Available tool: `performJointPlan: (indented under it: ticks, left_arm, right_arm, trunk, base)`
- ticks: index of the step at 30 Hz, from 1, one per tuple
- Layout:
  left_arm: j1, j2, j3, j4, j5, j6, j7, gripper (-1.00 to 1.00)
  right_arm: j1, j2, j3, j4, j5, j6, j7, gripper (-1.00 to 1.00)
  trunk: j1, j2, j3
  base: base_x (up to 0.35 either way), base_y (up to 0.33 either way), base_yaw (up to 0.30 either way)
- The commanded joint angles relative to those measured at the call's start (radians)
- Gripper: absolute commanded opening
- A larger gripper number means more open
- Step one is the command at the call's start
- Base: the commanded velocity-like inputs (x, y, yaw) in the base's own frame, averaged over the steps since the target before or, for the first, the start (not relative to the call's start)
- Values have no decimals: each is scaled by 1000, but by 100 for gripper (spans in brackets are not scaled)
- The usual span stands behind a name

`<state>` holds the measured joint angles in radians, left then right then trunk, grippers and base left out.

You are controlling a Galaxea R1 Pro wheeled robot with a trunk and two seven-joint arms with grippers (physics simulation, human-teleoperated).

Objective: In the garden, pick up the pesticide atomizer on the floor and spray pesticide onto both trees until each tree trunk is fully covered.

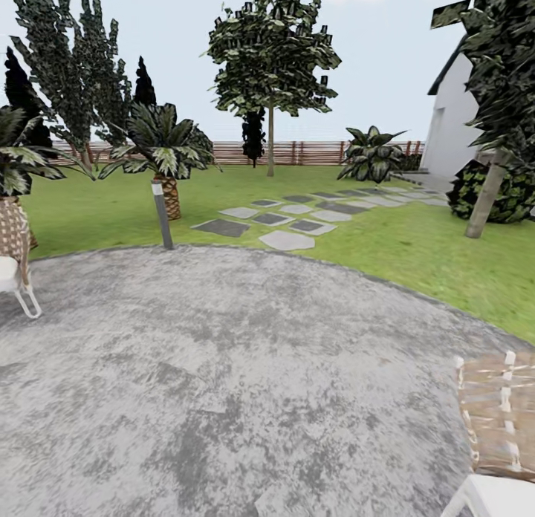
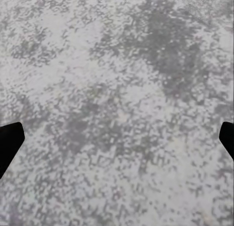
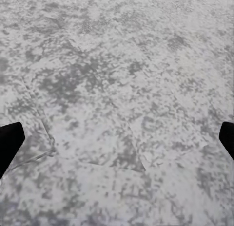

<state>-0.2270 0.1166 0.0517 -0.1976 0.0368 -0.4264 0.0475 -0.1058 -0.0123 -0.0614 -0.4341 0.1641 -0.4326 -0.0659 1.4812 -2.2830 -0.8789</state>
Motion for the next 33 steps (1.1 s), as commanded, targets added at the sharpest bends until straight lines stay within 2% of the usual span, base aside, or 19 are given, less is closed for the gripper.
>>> performJointPlan:
  ticks: [1,33]
  left_arm:
    - [0,0,0,0,0,0,0,100]
    - [0,0,-1,1,0,-1,0,100]
  right_arm:
    - [0,0,0,0,0,0,0,100]
    - [0,0,1,3,0,2,3,100]
  trunk:
    - [0,0,1]
    - [0,0,2]
  base:
    - [339,0,235]
    - [339,0,10]
